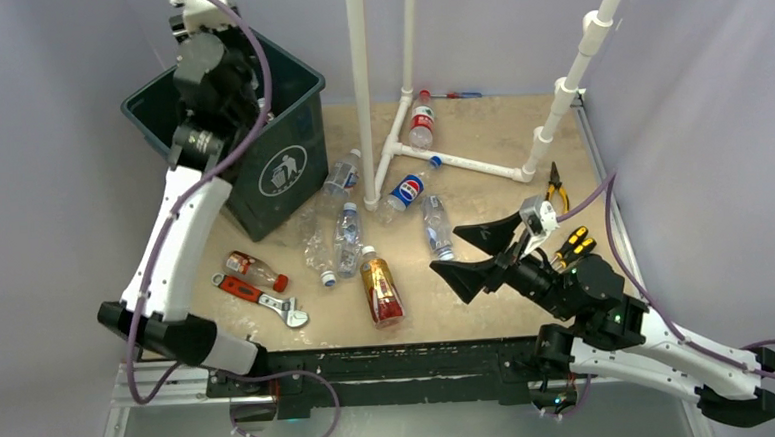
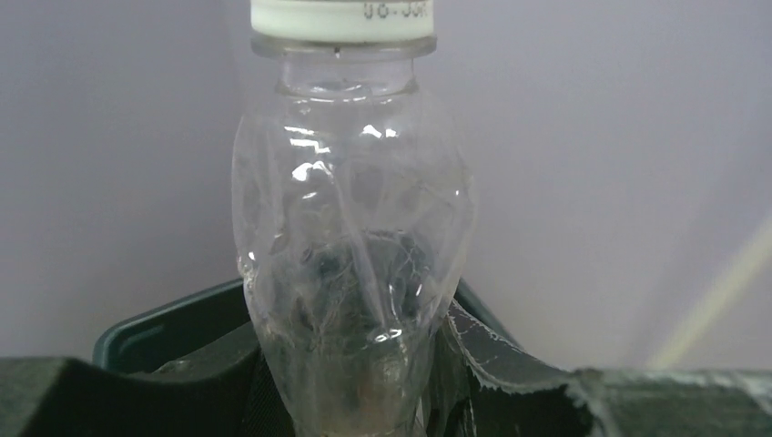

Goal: Put the plastic bottles in the bin
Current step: Place the plastic bottle in the trash bin.

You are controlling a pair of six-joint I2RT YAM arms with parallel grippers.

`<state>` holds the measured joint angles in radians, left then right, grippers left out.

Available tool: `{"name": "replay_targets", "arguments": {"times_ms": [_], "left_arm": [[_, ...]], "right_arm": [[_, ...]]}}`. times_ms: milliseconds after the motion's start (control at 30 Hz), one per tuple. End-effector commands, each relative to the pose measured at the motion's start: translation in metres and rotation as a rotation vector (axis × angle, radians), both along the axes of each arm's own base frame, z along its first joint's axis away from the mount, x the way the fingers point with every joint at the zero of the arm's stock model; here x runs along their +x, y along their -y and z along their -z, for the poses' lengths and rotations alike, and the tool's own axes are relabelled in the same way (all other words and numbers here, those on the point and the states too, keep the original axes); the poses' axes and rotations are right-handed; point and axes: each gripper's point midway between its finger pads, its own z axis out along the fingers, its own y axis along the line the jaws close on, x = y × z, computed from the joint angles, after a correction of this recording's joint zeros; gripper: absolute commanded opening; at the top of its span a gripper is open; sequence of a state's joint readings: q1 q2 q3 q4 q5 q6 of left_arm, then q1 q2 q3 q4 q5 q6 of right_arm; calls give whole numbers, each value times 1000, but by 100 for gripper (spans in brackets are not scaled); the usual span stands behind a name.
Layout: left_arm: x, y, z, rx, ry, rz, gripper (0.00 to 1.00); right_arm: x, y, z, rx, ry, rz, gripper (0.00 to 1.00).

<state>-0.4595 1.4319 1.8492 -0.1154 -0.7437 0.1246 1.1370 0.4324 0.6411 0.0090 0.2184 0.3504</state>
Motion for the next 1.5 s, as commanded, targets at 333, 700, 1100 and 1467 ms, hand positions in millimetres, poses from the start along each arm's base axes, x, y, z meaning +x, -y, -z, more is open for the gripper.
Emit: {"name": "replay_targets", "arguments": {"times_ms": [333, 700, 1100, 1467], "left_arm": [[112, -80, 113, -283, -127, -97, 13], [70, -82, 69, -330, -66, -74, 99], [-66, -14, 119, -488, -242, 358, 99], [-140, 9, 213, -435, -476, 505, 99]], "right_arm": [[16, 12, 7, -11, -11, 114, 99], [30, 32, 9, 24, -56, 235, 99], [64, 11, 53, -97, -248, 405, 99], [121, 20, 146, -139, -444, 551, 99]]}}
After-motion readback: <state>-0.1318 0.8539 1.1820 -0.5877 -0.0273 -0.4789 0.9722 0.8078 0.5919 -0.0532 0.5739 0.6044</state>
